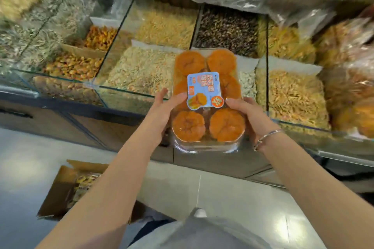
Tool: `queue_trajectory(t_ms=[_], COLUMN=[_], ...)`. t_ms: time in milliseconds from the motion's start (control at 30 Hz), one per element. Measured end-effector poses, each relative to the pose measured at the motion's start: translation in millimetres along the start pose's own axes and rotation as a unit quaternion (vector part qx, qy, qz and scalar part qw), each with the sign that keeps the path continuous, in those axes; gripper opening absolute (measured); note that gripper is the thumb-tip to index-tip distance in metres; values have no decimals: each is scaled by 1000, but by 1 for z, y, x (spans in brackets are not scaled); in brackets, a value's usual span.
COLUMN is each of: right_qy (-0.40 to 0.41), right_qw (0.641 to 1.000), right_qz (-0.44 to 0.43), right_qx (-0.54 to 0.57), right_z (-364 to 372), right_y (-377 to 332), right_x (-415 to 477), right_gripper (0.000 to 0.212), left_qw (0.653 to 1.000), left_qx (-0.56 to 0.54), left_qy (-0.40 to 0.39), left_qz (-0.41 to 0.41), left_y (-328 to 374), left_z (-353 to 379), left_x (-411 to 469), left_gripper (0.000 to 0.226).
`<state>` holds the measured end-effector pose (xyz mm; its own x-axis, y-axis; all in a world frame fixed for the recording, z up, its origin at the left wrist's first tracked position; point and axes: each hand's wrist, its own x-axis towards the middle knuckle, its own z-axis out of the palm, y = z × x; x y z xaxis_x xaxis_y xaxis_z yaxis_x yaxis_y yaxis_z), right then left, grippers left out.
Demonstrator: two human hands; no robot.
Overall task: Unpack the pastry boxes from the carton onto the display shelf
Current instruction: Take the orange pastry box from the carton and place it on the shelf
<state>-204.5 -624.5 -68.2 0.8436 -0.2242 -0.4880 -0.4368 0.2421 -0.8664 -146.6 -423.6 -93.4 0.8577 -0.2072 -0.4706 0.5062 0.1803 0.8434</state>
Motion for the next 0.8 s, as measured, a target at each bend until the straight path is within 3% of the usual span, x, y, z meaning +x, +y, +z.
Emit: queue_trajectory(t_ms=[33, 167, 333, 433, 500, 567, 600, 667, 733, 800], right_qy=[2, 35, 55, 78, 83, 97, 107, 132, 172, 194], right_qw=[1000, 999, 996, 992, 989, 983, 981, 976, 968, 960], right_qz=[3, -2, -17, -24, -41, -56, -64, -82, -92, -111], right_qx=[10, 31, 67, 92, 118, 146, 151, 154, 158, 166], right_z=[-4, -37, -59, -60, -59, -58, -57, -54, -54, -59], right_y=[-3, -31, -60, -76, -89, -102, -109, -126, -140, -149], right_x=[5, 25, 54, 79, 92, 107, 114, 130, 143, 155], right_gripper=[63, 83, 47, 61, 43, 26, 30, 64, 92, 88], left_qw=[1000, 997, 989, 989, 985, 978, 973, 964, 952, 937], left_qx=[7, 63, 121, 115, 127, 160, 182, 216, 247, 274], left_qy=[-4, -32, -78, -87, -112, -132, -138, -152, -174, -210], left_qz=[-5, -26, -41, -33, -29, -33, -29, -34, -38, -45], left_y=[2, 17, 37, 56, 75, 95, 105, 124, 138, 148], left_z=[5, 55, 93, 102, 107, 114, 118, 128, 134, 141], left_x=[4, 33, 67, 96, 113, 129, 138, 154, 170, 183], left_gripper=[93, 95, 94, 96, 107, 93, 74, 54, 64, 74])
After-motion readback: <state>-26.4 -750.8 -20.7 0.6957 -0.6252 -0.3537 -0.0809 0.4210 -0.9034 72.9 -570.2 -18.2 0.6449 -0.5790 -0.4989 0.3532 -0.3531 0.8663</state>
